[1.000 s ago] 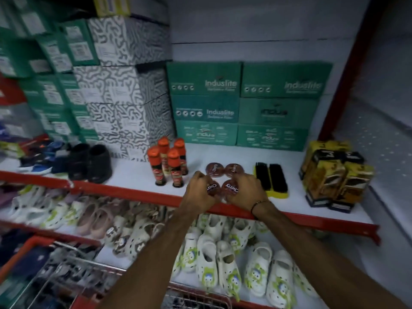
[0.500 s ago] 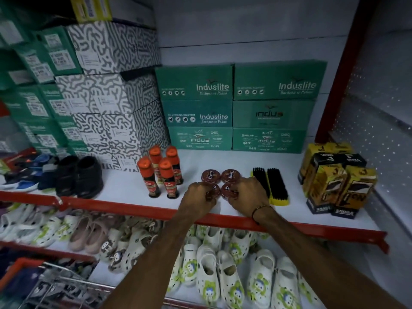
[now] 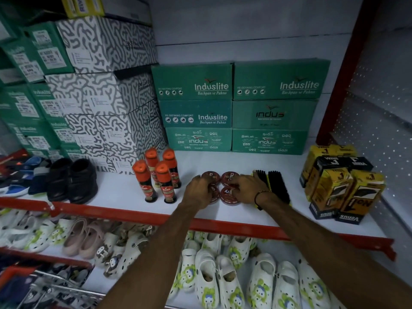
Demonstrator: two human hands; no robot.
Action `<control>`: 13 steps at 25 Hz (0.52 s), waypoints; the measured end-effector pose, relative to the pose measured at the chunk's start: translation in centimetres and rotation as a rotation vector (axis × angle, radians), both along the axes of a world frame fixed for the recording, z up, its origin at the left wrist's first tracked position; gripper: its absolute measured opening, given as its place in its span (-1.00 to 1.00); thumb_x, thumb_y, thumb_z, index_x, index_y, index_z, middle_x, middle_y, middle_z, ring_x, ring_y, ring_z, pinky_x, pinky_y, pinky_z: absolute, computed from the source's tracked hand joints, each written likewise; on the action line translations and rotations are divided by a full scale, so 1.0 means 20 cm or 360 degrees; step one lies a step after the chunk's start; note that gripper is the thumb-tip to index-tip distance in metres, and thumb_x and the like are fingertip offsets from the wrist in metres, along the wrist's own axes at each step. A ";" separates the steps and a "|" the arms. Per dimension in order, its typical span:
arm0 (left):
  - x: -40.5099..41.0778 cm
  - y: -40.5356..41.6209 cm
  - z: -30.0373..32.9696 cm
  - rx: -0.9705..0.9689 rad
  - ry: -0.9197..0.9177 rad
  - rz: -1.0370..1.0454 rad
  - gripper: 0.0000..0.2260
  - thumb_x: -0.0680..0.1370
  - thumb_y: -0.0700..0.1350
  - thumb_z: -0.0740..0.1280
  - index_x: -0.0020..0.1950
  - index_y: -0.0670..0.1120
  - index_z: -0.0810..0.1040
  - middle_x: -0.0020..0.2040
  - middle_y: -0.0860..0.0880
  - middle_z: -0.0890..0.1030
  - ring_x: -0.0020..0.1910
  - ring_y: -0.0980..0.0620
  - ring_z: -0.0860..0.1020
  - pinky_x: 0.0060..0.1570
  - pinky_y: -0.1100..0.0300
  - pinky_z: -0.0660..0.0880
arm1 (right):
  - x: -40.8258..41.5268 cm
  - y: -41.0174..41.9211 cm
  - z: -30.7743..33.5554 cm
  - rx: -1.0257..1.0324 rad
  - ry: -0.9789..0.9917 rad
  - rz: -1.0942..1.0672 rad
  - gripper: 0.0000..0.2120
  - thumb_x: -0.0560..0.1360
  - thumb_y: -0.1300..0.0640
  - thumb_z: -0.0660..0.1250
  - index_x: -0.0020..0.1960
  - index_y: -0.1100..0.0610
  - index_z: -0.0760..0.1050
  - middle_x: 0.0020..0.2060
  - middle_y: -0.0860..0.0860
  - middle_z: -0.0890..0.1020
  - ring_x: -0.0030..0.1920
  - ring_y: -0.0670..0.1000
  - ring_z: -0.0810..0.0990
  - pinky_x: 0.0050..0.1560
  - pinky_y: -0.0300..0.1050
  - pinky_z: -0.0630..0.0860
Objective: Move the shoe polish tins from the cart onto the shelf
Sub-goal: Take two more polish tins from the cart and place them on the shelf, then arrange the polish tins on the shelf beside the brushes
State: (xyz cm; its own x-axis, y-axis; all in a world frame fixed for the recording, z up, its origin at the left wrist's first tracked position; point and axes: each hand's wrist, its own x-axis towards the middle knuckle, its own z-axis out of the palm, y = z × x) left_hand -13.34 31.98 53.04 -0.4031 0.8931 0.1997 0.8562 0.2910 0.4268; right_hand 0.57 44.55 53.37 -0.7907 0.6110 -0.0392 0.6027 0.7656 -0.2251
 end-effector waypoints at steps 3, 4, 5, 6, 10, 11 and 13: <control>-0.01 0.02 -0.01 -0.0024 0.0004 0.0024 -0.58 0.52 -0.28 0.28 0.35 -0.01 0.57 0.18 -0.23 0.65 0.17 -0.23 0.60 0.19 -0.07 0.57 | 0.00 0.03 -0.01 -0.0017 0.0063 -0.0005 -0.52 0.55 0.04 0.32 0.45 -0.18 0.44 0.39 0.03 0.57 0.43 0.12 0.49 0.62 0.22 -0.11; -0.02 0.02 -0.01 -0.0043 0.0012 0.0031 -0.57 0.52 -0.28 0.29 0.36 -0.01 0.57 0.20 -0.23 0.64 0.17 -0.23 0.60 0.21 -0.07 0.57 | 0.00 0.03 -0.02 -0.0014 0.0077 -0.0003 -0.53 0.55 0.03 0.33 0.44 -0.18 0.44 0.38 0.03 0.59 0.42 0.12 0.50 0.62 0.22 -0.11; -0.02 0.02 -0.01 -0.0059 0.0028 0.0033 -0.57 0.52 -0.28 0.28 0.37 -0.01 0.56 0.20 -0.23 0.64 0.18 -0.24 0.60 0.21 -0.07 0.56 | 0.00 0.03 -0.02 -0.0013 0.0088 0.0000 -0.54 0.55 0.02 0.33 0.43 -0.17 0.45 0.37 0.02 0.60 0.41 0.11 0.51 0.62 0.23 -0.12; -0.02 0.02 -0.01 -0.0063 0.0043 0.0033 -0.57 0.52 -0.29 0.28 0.37 -0.01 0.56 0.21 -0.23 0.64 0.18 -0.24 0.60 0.21 -0.07 0.56 | 0.00 0.03 -0.02 -0.0016 0.0099 0.0001 -0.55 0.55 0.01 0.34 0.43 -0.17 0.46 0.36 0.01 0.61 0.40 0.11 0.52 0.62 0.23 -0.12; -0.02 0.02 -0.03 -0.0054 0.0089 0.0012 -0.56 0.53 -0.29 0.29 0.38 0.00 0.55 0.22 -0.23 0.64 0.18 -0.22 0.60 0.21 -0.06 0.56 | 0.00 0.04 -0.04 0.0005 0.0116 0.0004 -0.56 0.54 0.01 0.34 0.42 -0.17 0.47 0.32 0.01 0.63 0.38 0.12 0.53 0.63 0.23 -0.10; -0.03 0.01 -0.03 -0.0047 0.0093 0.0011 -0.56 0.53 -0.29 0.30 0.38 0.00 0.55 0.22 -0.23 0.64 0.18 -0.22 0.60 0.22 -0.06 0.56 | 0.00 0.03 -0.04 0.0014 0.0116 0.0007 -0.55 0.54 0.02 0.34 0.42 -0.16 0.48 0.33 0.01 0.63 0.38 0.12 0.53 0.63 0.23 -0.09; -0.03 0.01 -0.03 -0.0040 0.0097 0.0006 -0.57 0.54 -0.28 0.30 0.39 0.00 0.55 0.23 -0.23 0.64 0.19 -0.23 0.60 0.22 -0.06 0.56 | 0.00 0.03 -0.04 0.0024 0.0116 0.0005 -0.55 0.54 0.04 0.34 0.41 -0.15 0.48 0.34 0.01 0.62 0.39 0.12 0.52 0.62 0.23 -0.09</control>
